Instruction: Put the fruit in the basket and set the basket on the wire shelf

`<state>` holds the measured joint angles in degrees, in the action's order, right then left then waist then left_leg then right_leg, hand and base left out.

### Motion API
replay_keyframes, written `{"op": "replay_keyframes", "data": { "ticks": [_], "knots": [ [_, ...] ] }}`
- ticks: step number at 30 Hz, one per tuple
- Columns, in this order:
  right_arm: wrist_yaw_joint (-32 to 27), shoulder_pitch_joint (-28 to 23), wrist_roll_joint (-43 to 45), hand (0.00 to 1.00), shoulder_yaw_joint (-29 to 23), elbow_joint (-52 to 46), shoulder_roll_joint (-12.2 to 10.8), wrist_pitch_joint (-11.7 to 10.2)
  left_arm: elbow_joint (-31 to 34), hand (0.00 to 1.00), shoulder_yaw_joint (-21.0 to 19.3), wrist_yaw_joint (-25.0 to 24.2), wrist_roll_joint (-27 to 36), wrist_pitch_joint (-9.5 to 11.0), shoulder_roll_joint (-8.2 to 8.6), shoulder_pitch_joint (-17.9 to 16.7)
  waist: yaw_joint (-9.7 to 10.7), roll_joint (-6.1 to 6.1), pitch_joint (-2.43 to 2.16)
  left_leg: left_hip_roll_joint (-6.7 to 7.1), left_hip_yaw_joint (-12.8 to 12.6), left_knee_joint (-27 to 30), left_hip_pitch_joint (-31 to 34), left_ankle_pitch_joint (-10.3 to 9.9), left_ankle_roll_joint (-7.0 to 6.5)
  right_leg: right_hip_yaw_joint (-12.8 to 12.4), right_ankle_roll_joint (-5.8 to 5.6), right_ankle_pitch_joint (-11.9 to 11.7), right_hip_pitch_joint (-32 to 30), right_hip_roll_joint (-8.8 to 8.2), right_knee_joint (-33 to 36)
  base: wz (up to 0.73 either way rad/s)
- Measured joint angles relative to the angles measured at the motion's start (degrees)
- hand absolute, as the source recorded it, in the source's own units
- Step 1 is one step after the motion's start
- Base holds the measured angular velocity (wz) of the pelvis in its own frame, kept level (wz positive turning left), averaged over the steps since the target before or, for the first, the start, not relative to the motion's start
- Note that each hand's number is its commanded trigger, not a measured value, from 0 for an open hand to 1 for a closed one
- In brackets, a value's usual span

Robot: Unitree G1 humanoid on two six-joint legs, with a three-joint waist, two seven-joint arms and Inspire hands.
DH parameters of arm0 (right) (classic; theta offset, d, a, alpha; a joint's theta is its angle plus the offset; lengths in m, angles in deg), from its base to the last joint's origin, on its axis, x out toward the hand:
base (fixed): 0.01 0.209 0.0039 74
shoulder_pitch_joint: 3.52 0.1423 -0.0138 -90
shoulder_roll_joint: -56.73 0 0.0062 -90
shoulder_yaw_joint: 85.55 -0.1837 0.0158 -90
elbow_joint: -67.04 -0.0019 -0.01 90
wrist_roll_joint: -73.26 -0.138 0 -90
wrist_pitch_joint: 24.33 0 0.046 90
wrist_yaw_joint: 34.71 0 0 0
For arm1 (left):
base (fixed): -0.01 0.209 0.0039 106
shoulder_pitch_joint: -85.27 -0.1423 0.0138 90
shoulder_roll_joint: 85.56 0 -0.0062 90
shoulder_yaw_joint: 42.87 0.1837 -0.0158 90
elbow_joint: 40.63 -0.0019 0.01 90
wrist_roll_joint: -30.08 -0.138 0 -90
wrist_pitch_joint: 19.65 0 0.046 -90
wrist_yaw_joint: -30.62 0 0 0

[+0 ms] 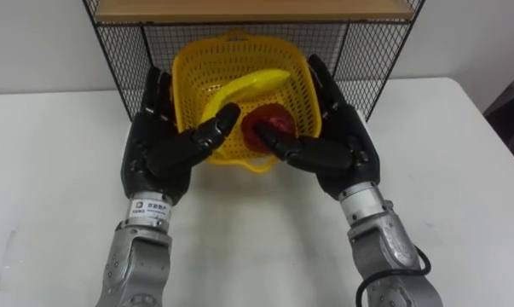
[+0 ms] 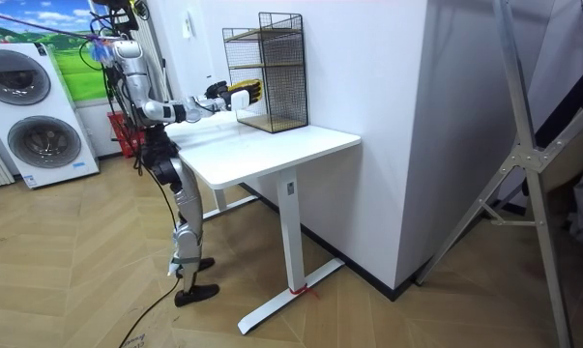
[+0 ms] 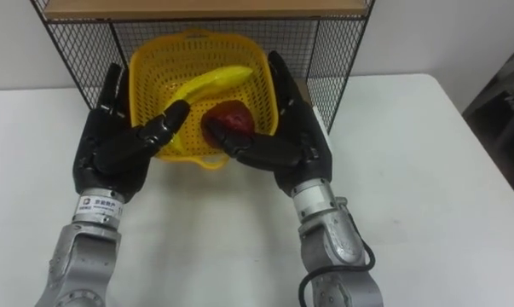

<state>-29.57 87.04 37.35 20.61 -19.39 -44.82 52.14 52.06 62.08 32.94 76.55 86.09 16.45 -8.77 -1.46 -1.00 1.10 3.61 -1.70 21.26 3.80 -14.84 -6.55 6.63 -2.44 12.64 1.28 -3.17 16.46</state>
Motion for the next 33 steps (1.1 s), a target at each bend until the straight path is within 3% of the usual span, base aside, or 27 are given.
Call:
{"op": "replay_keyframes", "data": {
  "ticks": [5, 11, 16, 22, 24, 27, 30, 33],
  "knots": [
    [0.0, 0.0, 0.0, 0.0, -0.1, 0.0, 0.0, 0.2, 0.0, 0.0, 0.0, 0.0, 0.0, -0.5, -0.51, 0.0, 0.1, 0.6, -0.31, -0.72, -0.1, -0.8, -0.5, 0.4, 0.55, 0.0, 0.56, -1.4, 1.0, 0.82, -2.0, -0.02],
    [0.0, 0.0, 0.8, 0.0, -0.1, 0.0, 0.5, 0.5, -0.1, 0.0, 0.0, 0.0, -3.5, -1.0, -1.75, 0.0, 0.7, 0.67, -0.29, -1.06, 0.1, -1.9, -1.6, 0.8, 1.21, 0.3, 1.06, -1.8, 2.1, 1.26, -3.0, 0.01],
    [-1.4, 0.6, 0.6, 0.0, -0.2, 0.3, 0.8, 0.7, -0.5, 0.0, 0.1, 0.7, -6.2, -2.6, -1.72, 1.0, 1.5, 0.77, -0.22, -1.11, 0.1, -2.5, -2.4, 1.0, 1.39, 0.6, 1.07, -1.8, 2.7, 1.26, -3.2, 0.01],
    [-3.2, 4.2, 0.4, 0.0, -2.2, 1.4, 1.7, 3.7, -5.7, 0.0, -0.7, 2.4, -9.3, -6.2, -1.65, 8.4, 1.3, 1.02, 0.06, -1.06, 0.0, -2.7, -2.5, 1.2, 1.4, 0.5, 1.15, -1.8, 2.8, 1.24, -3.3, 0.0],
    [-3.9, 8.1, 0.3, 0.0, -3.0, 5.2, 1.9, 4.6, -7.7, 0.0, -1.3, 3.6, -12.7, -7.6, -1.33, 11.6, 1.2, 0.46, 0.54, -0.93, 0.1, -3.3, -3.5, 1.8, 1.45, 0.7, 1.35, -2.0, 3.6, 1.14, -4.1, 0.0],
    [-5.0, 11.5, 0.4, 0.0, -3.7, 7.0, 1.9, 6.7, -10.0, 0.0, -3.0, 5.1, -13.5, -9.7, -0.41, 15.3, 1.2, 0.16, 0.58, -0.99, 0.2, -3.9, -3.6, 2.2, 1.71, 1.1, 1.64, -2.3, 3.7, 1.19, -4.7, 0.01],
    [-6.3, 14.7, 0.2, 0.0, -3.9, 7.6, 1.7, 8.0, -12.8, 0.0, -4.3, 6.3, -13.5, -10.1, 0.85, 19.0, 0.8, 0.03, 0.58, -0.97, 0.6, -4.8, -3.8, 2.7, 1.92, 1.4, 1.73, -2.4, 3.7, 1.19, -4.8, 0.05],
    [-7.2, 20.0, -0.5, 0.0, -3.9, 13.4, 1.5, 9.0, -17.2, 0.0, -5.4, 7.4, -13.5, -12.5, 1.43, 22.9, 0.3, -0.11, 0.62, -1.07, 0.6, -5.1, -4.4, 2.9, 2.15, 1.4, 1.77, -2.4, 4.1, 1.26, -4.9, 0.0]
  ]
}}
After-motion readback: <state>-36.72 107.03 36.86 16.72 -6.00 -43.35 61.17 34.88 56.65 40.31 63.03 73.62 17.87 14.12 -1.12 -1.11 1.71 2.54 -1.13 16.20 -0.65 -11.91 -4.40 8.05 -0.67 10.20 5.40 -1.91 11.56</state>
